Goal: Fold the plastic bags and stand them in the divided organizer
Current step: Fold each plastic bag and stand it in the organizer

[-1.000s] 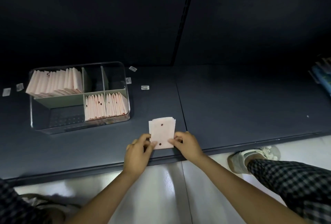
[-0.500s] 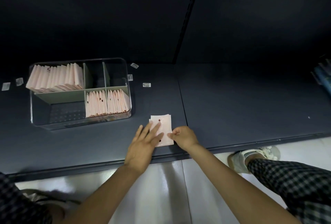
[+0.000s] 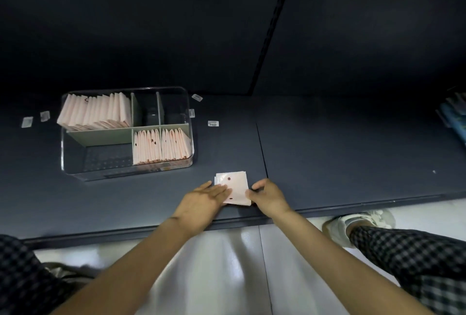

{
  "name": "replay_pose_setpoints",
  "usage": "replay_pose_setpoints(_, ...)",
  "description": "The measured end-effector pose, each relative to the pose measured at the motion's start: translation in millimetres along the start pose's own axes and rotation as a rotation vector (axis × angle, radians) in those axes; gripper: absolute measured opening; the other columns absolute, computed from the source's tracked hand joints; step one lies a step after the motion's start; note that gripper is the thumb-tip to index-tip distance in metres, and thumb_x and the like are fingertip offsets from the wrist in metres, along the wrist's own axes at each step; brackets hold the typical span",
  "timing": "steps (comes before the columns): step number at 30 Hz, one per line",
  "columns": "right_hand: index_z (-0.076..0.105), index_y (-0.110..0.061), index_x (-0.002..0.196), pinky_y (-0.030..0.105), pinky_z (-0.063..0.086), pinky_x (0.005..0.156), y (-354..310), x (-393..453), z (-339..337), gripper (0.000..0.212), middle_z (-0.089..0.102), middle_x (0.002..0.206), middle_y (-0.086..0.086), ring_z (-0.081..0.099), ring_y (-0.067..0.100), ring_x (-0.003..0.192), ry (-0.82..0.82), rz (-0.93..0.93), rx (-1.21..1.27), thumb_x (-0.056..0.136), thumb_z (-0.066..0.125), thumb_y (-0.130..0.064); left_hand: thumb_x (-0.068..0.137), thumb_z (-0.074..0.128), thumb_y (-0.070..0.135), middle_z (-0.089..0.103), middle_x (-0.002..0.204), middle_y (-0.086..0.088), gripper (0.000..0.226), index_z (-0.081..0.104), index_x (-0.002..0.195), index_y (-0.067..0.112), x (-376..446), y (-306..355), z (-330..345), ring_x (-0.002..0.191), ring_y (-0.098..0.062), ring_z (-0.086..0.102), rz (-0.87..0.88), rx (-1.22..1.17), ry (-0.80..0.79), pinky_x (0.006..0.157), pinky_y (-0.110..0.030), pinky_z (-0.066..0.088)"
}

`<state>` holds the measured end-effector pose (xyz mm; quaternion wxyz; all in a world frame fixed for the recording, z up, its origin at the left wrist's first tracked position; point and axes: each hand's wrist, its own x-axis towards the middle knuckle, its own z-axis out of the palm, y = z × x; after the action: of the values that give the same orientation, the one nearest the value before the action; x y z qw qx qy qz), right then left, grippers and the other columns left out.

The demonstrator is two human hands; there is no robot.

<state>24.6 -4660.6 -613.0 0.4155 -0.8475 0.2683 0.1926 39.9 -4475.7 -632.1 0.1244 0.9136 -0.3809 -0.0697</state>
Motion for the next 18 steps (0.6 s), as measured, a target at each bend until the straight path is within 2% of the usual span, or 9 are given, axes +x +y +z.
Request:
replay_pose_setpoints(2,0.045,-0.018,0.131,0.031,0.034,0.102,-11,-12,-10,0.066,0.052,0.121,-0.001,0.039,0.019,0.121,-0.003,-0.287,-0.318,0.078,0.068,-0.050,0.099,0.036,0.014,0.041,0.147,0.002,0.042,0.040,0.140,0.023,3,-6,-13,0.134,-0.015,0.039,-0.012,0.004,-0.019,0.114,-0.023,0.017)
replay_pose_setpoints(4,0.025,-0.022,0.147,0.032,0.021,0.112,-27,-22,-15,0.091,0.031,0.149,-0.001,0.018,0.017,0.140,-0.134,-0.531,-0.616,0.074,0.069,-0.054,0.098,0.037,0.014,0.049,0.140,0.001,0.041,0.044,0.137,0.023,7,-8,-35,0.129,-0.017,0.044,0.020,0.030,-0.034,0.113,-0.026,0.024)
replay_pose_setpoints(5,0.020,-0.021,0.149,0.033,0.021,0.113,-35,-25,-14,0.091,0.026,0.154,0.001,0.017,0.018,0.143,-0.199,-0.582,-0.732,0.078,0.069,-0.050,0.095,0.039,0.012,0.053,0.136,-0.001,0.041,0.045,0.135,0.021,8,-7,-48,0.125,-0.020,0.048,0.056,0.053,-0.063,0.109,-0.031,0.031)
replay_pose_setpoints(7,0.035,-0.019,0.143,0.034,0.037,0.103,-53,-31,-9,0.063,0.045,0.143,0.007,0.039,0.025,0.132,-0.228,-0.595,-0.839,0.088,0.061,-0.036,0.093,0.042,0.012,0.062,0.120,-0.008,0.035,0.048,0.127,0.018,8,-9,-73,0.112,-0.029,0.057,0.108,0.121,-0.094,0.083,-0.034,0.044)
replay_pose_setpoints(9,0.058,-0.014,0.117,0.031,0.045,0.075,-74,-35,-6,0.027,0.064,0.114,0.012,0.058,0.030,0.105,-0.189,-0.598,-0.798,0.093,0.053,-0.027,0.095,0.045,0.029,0.066,0.104,-0.009,0.021,0.053,0.111,0.019,4,-16,-96,0.097,-0.032,0.061,0.120,0.136,-0.080,0.065,-0.033,0.036)
replay_pose_setpoints(11,0.064,-0.008,0.091,0.028,0.035,0.056,-97,-38,-7,0.022,0.062,0.080,0.008,0.057,0.025,0.078,-0.248,-0.555,-0.662,0.094,0.052,-0.026,0.094,0.046,0.039,0.066,0.097,-0.004,0.018,0.053,0.101,0.023,-4,-30,-116,0.091,-0.029,0.061,0.014,-0.007,-0.064,0.065,-0.032,0.038)
replay_pose_setpoints(14,0.065,-0.001,0.088,0.021,0.047,0.059,-128,-38,-11,0.016,0.059,0.076,0.004,0.057,0.014,0.068,-0.407,-0.429,-0.315,0.092,0.057,-0.014,0.088,0.060,0.030,0.065,0.086,0.010,0.003,0.059,0.088,0.027,-14,-61,-137,0.082,-0.011,0.058,-0.150,-0.297,-0.066,0.071,-0.029,0.045)
replay_pose_setpoints(16,0.066,0.004,0.094,0.019,0.054,0.063,-148,-38,-13,0.013,0.062,0.079,0.005,0.062,0.008,0.068,-0.493,-0.376,-0.119,0.091,0.058,-0.006,0.083,0.068,0.021,0.060,0.069,0.014,0.018,0.058,0.070,0.026,-19,-82,-146,0.068,-0.002,0.054,-0.216,-0.486,-0.056,0.065,-0.024,0.043)
replay_pose_setpoints(18,0.067,0.000,0.092,0.018,0.054,0.062,-167,-37,-14,0.010,0.066,0.079,0.003,0.066,0.005,0.069,-0.512,-0.381,-0.094,0.090,0.058,-0.004,0.080,0.072,0.019,0.058,0.064,0.016,0.028,0.054,0.062,0.030,-22,-99,-151,0.063,0.002,0.053,-0.249,-0.580,-0.032,0.063,-0.020,0.041)
